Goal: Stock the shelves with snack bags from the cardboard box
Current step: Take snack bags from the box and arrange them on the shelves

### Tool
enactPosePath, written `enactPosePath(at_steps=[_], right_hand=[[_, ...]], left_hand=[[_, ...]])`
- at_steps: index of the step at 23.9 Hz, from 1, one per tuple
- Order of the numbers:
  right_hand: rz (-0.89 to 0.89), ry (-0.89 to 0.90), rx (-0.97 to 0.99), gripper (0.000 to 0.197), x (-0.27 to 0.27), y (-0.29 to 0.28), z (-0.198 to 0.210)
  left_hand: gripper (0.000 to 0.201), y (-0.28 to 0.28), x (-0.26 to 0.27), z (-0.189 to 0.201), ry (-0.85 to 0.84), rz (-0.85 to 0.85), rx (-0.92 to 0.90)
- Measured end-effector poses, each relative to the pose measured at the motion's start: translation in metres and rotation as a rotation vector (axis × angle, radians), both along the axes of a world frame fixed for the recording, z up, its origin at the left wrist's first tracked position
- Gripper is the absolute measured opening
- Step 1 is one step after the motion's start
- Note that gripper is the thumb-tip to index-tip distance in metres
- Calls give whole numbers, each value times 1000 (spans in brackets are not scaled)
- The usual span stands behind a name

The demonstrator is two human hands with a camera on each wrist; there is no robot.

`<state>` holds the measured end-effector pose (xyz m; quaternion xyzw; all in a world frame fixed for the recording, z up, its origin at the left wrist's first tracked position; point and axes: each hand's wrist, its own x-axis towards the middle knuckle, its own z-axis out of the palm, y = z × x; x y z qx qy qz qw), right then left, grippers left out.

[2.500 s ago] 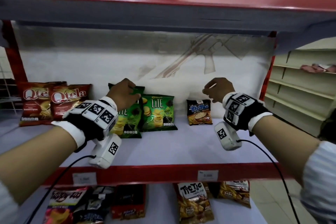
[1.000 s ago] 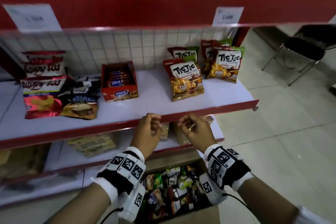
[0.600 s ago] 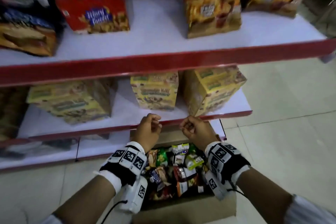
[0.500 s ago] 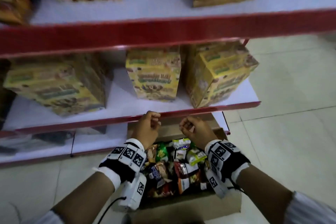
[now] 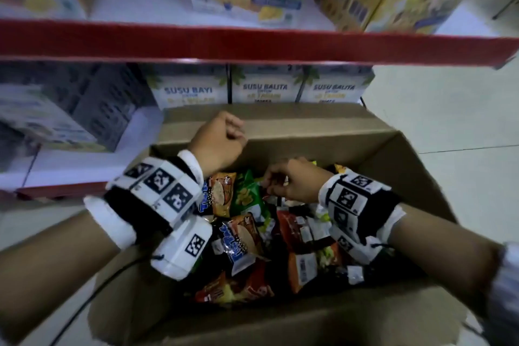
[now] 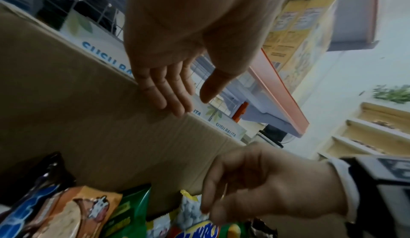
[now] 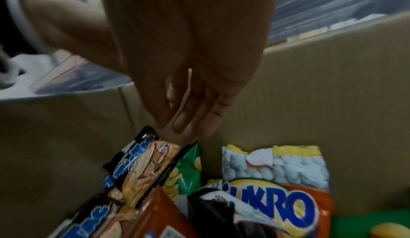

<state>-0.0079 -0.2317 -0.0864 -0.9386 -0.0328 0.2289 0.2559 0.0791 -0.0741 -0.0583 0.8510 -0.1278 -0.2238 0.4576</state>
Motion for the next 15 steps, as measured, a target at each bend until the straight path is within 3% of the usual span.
enactPosePath(at_steps=[2, 7, 10, 13, 15], right_hand=[[74, 82, 10, 18, 9, 4, 9], [269, 320, 52, 39, -1, 63, -9], [439, 520, -113, 53, -13, 84, -10], [531, 432, -260, 54, -27, 94, -19], [484, 369, -208, 48, -30, 89, -11]], left_hand=[[16, -9, 13, 15, 24, -44, -25], [15, 11, 15, -6, -46, -92, -40], [8, 24, 14, -2, -39, -98, -40], [9, 37, 14, 2, -39, -95, -51], [10, 43, 16, 5, -31, -91, -61]])
